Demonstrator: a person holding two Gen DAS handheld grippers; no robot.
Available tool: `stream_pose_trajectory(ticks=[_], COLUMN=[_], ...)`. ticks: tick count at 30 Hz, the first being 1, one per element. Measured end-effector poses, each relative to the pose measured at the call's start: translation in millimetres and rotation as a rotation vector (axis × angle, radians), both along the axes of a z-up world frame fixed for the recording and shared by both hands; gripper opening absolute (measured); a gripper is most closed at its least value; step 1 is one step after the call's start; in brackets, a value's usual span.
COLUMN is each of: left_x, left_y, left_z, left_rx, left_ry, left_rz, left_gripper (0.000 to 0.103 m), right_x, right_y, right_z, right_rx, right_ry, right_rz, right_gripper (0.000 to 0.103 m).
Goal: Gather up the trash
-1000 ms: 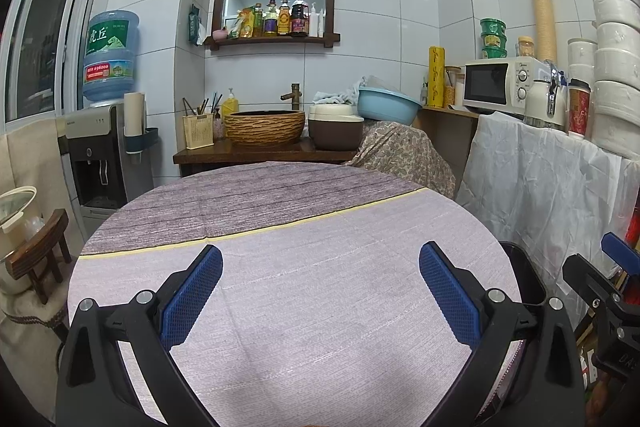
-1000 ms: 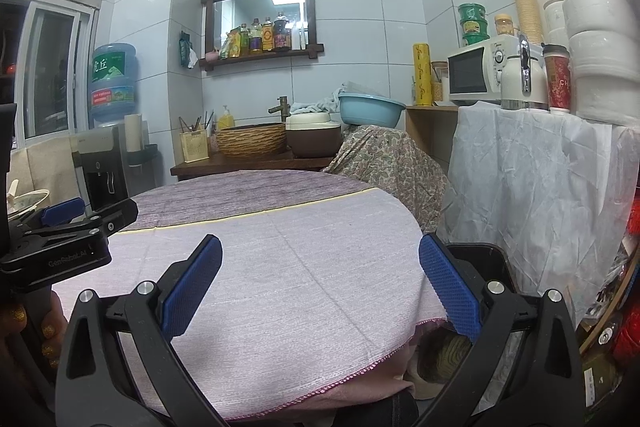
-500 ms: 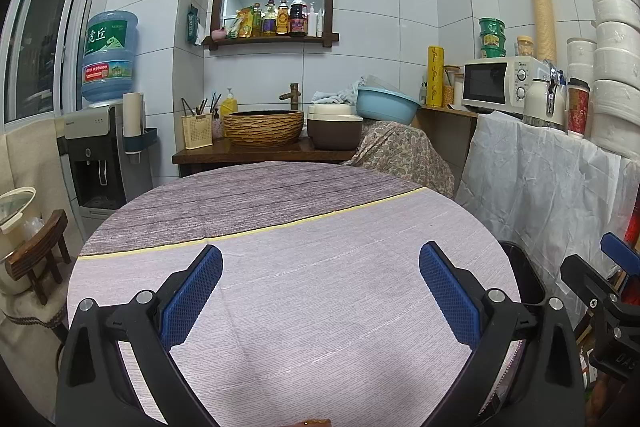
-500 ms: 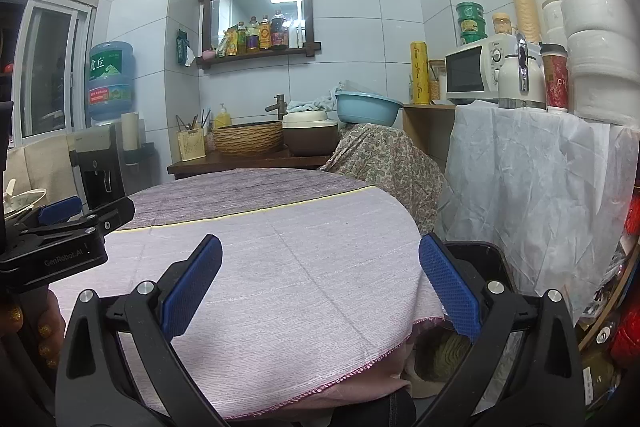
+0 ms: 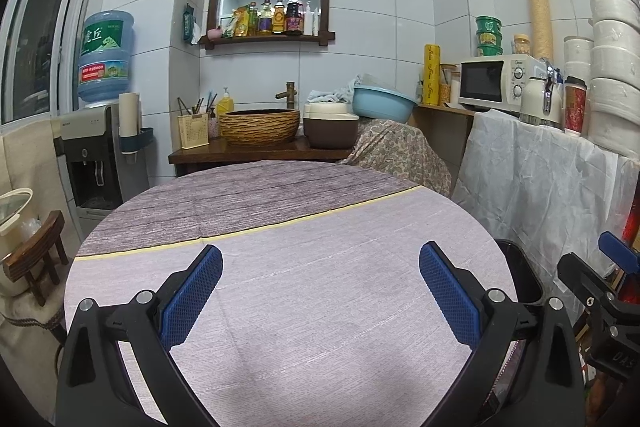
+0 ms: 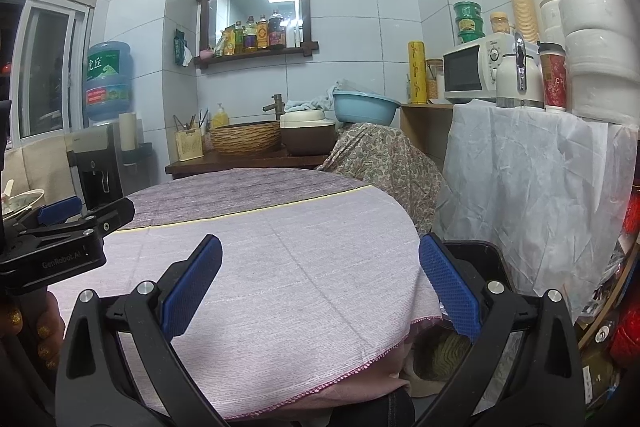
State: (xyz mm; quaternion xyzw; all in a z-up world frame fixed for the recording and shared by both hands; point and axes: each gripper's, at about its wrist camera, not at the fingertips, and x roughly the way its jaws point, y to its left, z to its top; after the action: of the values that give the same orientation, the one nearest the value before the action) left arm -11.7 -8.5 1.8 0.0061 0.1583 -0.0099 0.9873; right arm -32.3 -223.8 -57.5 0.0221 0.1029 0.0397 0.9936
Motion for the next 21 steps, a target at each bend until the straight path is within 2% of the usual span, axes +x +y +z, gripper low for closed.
stream_pose_trajectory(ticks=[21], left_x=[-0.1], left_y=[1.1], left_z=[0.4], left_rx=[0.001], left_ry=[0.008], left_rz=[-0.007], left_gripper=[0.098], right_x=[-1.6], right_y=[3.6], right_z=[1.5], right_rx=[-0.002], right_ry=[0.002], right_rz=[-0.015], right_gripper=[0.097])
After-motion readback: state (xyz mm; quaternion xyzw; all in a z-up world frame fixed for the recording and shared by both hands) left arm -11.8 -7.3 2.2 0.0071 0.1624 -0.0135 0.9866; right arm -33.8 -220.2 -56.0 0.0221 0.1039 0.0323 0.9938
